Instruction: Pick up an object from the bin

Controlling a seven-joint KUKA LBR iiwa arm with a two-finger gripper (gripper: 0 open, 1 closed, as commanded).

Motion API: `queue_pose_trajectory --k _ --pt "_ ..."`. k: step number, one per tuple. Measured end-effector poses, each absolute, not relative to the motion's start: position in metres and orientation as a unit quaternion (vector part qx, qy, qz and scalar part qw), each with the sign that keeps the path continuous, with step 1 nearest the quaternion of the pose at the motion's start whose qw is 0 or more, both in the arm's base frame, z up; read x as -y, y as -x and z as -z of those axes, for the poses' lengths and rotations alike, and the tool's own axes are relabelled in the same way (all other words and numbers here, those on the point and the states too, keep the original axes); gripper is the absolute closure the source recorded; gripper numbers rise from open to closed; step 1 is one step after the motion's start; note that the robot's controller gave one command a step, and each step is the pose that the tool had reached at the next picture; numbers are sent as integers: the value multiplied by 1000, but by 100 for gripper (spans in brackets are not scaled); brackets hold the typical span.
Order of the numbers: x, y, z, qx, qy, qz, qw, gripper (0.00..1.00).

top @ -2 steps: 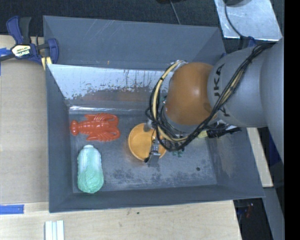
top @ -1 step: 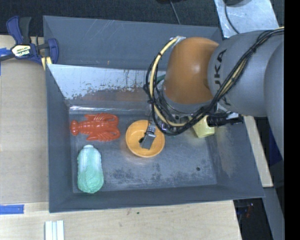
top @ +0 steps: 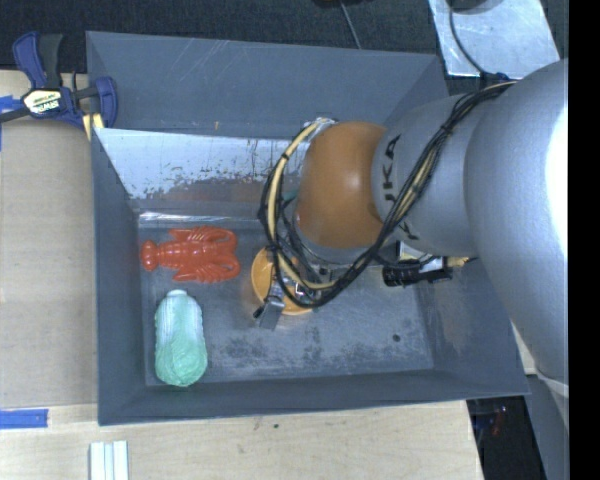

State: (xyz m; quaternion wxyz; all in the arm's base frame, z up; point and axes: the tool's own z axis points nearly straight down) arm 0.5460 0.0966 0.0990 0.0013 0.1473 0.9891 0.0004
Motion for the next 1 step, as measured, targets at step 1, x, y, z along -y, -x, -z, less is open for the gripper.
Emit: queue_pose_trajectory --k 1 --pt "-58 -622 -75 -1000 -13 -2 18 0"
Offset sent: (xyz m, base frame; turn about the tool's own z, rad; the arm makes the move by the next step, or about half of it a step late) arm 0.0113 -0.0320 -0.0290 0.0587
